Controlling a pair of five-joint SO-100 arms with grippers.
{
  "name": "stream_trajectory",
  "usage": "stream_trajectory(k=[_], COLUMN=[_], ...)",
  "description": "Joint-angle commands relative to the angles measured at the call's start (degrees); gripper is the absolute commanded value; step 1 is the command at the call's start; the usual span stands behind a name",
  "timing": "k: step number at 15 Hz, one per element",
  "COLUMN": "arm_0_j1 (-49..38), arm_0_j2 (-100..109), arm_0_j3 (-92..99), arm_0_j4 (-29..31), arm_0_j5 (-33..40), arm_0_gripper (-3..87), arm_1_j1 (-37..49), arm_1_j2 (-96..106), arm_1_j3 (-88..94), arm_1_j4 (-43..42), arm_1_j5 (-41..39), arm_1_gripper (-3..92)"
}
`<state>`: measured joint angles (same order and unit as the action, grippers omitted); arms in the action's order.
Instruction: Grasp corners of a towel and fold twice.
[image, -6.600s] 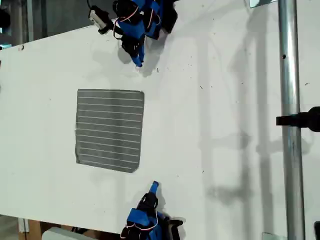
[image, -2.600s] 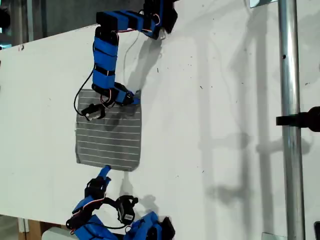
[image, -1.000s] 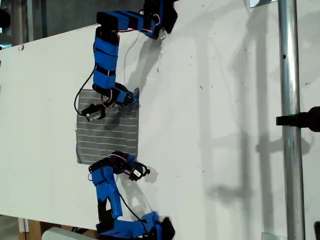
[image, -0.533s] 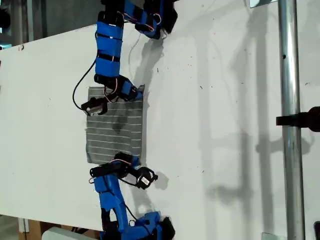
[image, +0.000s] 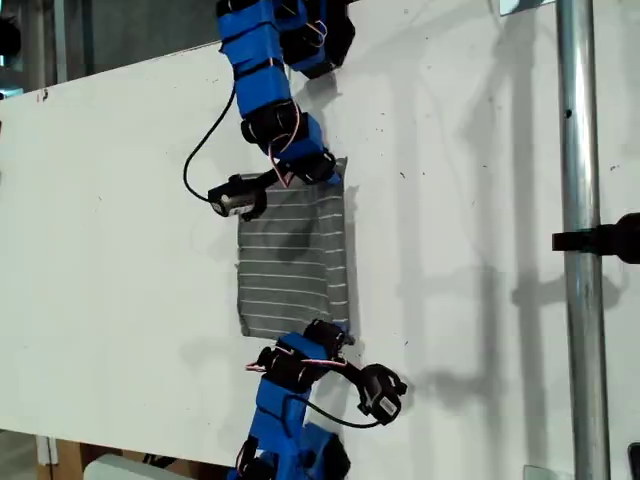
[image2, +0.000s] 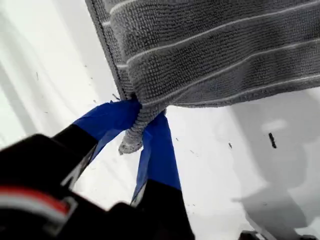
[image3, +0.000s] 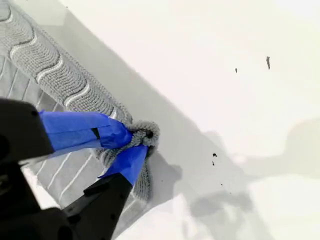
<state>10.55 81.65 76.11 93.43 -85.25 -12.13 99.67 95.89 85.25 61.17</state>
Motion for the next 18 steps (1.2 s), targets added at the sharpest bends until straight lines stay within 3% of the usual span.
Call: stream_trajectory(k=[1, 5, 9, 13, 18], arm_0_j1=[-3.25, -26.19, -45.79, -53.00, -47.02], arm_0_j2=[4.83, 3.78, -11.60, -11.25, -14.59], arm_0_j3=[-1.14, 0.00, -18.28, -23.73, -18.81], arm_0_j4=[0.70, -0.44, 1.58, 1.76, 1.76], arm_0_j5=[2.46, 23.91, 42.19, 46.23, 40.87], arm_0_gripper=[-1.6, -1.6, -1.6, -1.6, -1.5], arm_1_j1=[4.48, 25.49, 44.30, 52.12, 44.47], arm_1_j2=[2.20, -2.37, -8.88, -7.56, -10.20], arm_1_j3=[-2.99, -3.60, -7.65, -16.26, -7.73], arm_1_j4=[0.88, -3.25, -11.07, -10.28, -10.81], arm_1_j5=[-2.55, -18.54, -33.75, -41.84, -37.09], arm_1_gripper=[-0.2, -0.2, -0.2, -0.2, -0.2])
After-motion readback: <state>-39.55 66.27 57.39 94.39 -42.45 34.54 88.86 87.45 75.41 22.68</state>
